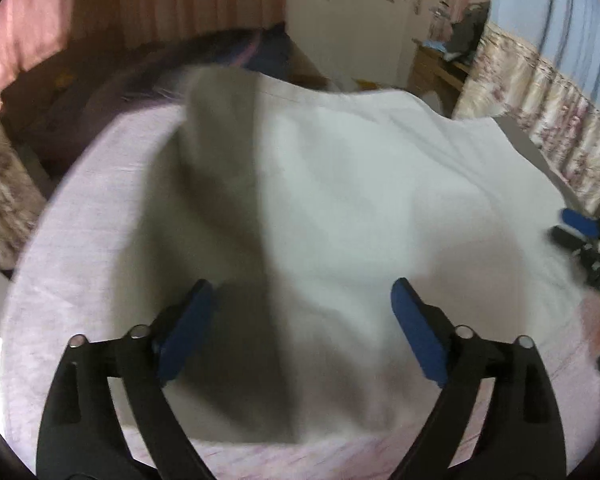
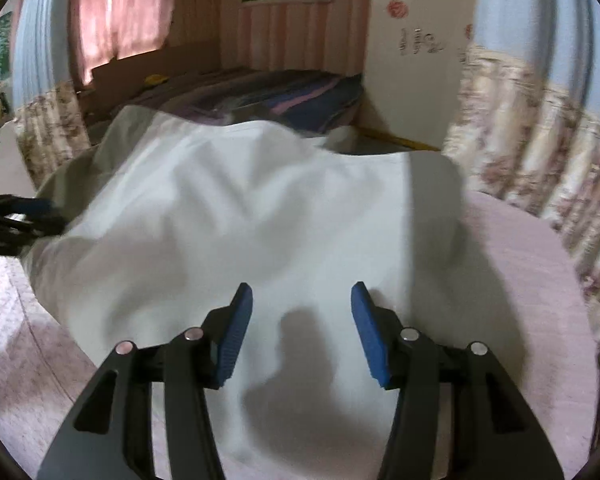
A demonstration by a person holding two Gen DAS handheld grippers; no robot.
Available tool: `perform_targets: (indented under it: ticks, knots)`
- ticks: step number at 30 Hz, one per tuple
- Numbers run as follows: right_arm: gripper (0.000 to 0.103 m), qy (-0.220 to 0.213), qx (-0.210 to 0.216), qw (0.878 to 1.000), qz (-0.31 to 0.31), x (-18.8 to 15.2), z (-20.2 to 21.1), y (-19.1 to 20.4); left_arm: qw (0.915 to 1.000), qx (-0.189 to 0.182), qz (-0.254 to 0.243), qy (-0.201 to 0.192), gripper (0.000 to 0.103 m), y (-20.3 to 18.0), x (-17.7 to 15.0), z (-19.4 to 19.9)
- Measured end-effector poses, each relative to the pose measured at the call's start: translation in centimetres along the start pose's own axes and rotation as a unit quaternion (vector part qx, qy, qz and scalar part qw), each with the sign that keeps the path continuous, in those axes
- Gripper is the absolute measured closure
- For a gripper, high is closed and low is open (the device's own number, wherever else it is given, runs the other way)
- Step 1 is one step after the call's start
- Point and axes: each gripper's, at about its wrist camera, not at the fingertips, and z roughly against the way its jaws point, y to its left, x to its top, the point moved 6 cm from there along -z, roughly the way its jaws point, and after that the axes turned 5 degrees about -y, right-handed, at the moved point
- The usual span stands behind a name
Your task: Fold large clothes
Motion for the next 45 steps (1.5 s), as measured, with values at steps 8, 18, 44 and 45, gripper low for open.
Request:
perform_targets:
  ticks: [8, 18, 44, 45]
  knots:
    - [0.051, 0.038, -0.026, 0.998, -0.034, -2.8, -1.8, -5.6, 0.9985, 0.005, 0.041, 0.035, 0.01, 5.1, -1.8, -2.9]
    - [0.046, 0.068, -0.008, 0.996, -0.048, -3.1, -4.6, -6.6, 0.9968, -0.006, 0.061, 0.052, 0.003, 6.2, -2.0, -6.1]
    - [0.005, -0.002, -0.017, 0.976, -0.218, -4.8, 5.0, -7.9, 0.9998, -0.01, 0.014, -0.004, 0.003, -4.1, 2.2, 1.9]
    - [0.005, 0.001, -0.016, 0.974, -0.227, -5.2, 4.8, -8.0, 0.9998, -0.015, 0.011, -0.002, 0.003, -4.9, 2.0, 1.6]
